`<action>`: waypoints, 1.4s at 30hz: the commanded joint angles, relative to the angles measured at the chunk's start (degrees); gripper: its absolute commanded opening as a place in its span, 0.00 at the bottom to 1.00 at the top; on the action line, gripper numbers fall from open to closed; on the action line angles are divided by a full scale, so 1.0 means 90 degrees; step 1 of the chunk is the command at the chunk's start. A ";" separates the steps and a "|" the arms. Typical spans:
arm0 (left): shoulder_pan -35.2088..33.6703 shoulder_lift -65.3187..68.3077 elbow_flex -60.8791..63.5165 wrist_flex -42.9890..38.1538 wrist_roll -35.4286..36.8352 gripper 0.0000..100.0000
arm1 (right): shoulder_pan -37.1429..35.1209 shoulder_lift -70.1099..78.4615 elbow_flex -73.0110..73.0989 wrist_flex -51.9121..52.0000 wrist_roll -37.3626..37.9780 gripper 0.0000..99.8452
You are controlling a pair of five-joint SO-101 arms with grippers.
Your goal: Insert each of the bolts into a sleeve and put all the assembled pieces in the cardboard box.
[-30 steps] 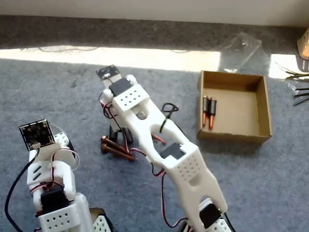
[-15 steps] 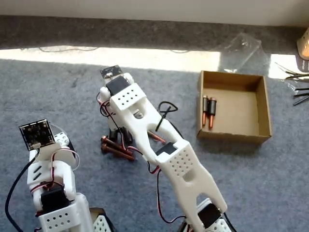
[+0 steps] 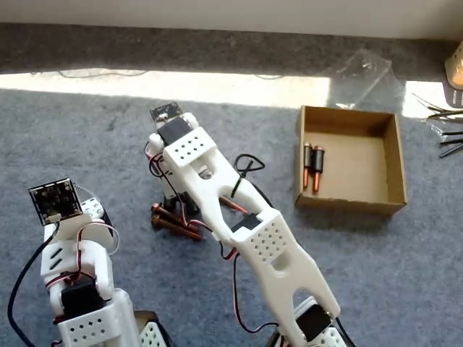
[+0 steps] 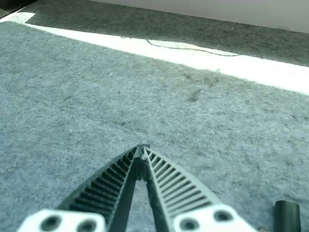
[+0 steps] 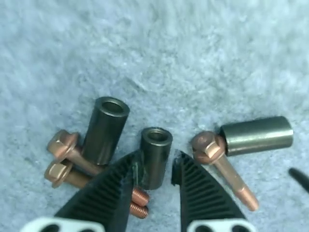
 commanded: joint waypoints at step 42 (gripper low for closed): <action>-0.0005 -0.0073 -0.0054 0.0000 -0.0020 0.01 | -0.0259 -0.0073 0.0523 -0.0689 -0.0225 0.00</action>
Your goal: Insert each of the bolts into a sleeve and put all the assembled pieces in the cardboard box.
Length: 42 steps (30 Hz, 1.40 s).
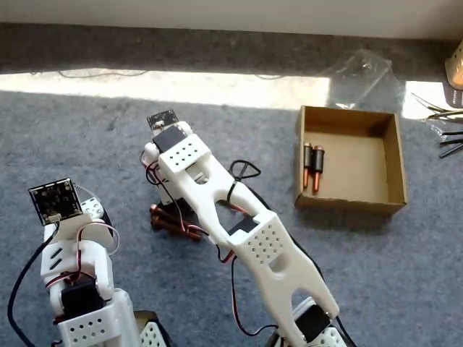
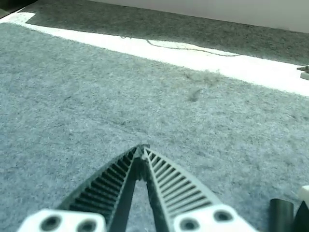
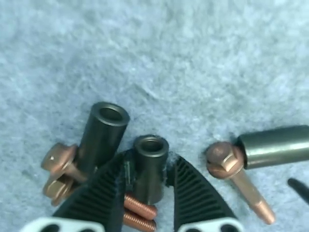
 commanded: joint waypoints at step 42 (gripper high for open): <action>0.1910 -0.0073 -0.0542 0.1670 -0.0029 0.01 | 0.2935 -0.6510 0.2037 0.0796 0.1973 0.00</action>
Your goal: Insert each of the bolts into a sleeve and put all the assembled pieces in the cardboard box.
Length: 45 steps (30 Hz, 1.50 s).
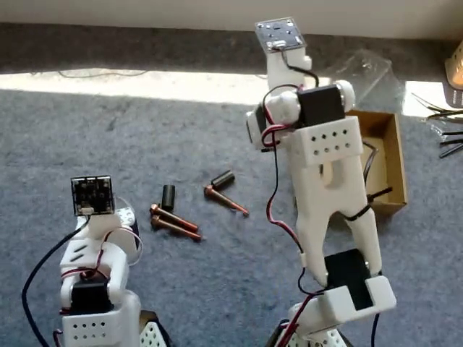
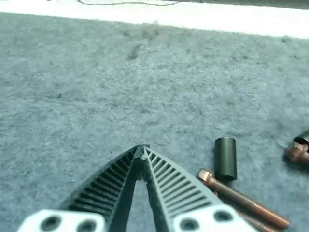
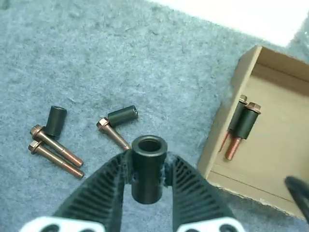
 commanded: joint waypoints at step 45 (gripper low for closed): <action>0.1138 0.0562 -0.2212 0.1993 0.0020 0.01 | 0.0698 -0.8181 0.9665 -0.4576 0.0694 0.00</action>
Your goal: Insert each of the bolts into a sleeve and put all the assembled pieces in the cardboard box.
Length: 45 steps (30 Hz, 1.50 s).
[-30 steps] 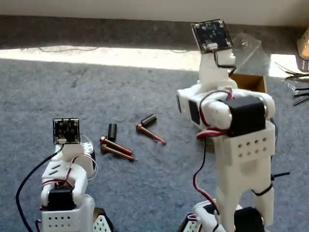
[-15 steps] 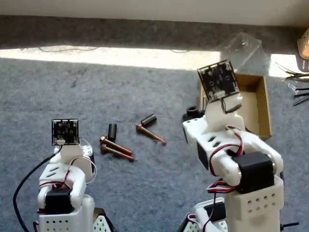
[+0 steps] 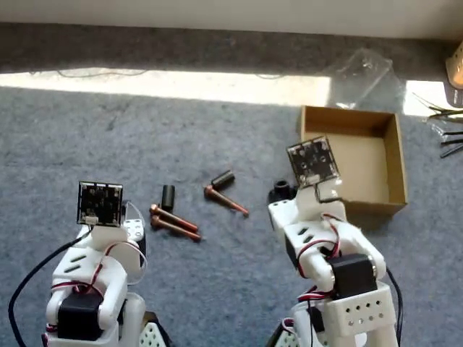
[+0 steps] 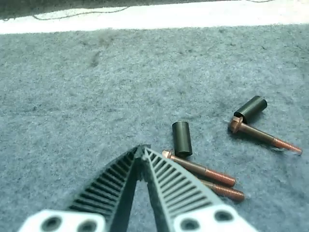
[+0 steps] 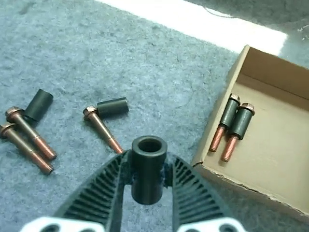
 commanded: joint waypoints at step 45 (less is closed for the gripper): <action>0.0357 0.9519 -0.3004 -0.0977 0.6105 0.32 | 0.0767 -0.2750 0.2535 -0.1363 -0.0440 0.00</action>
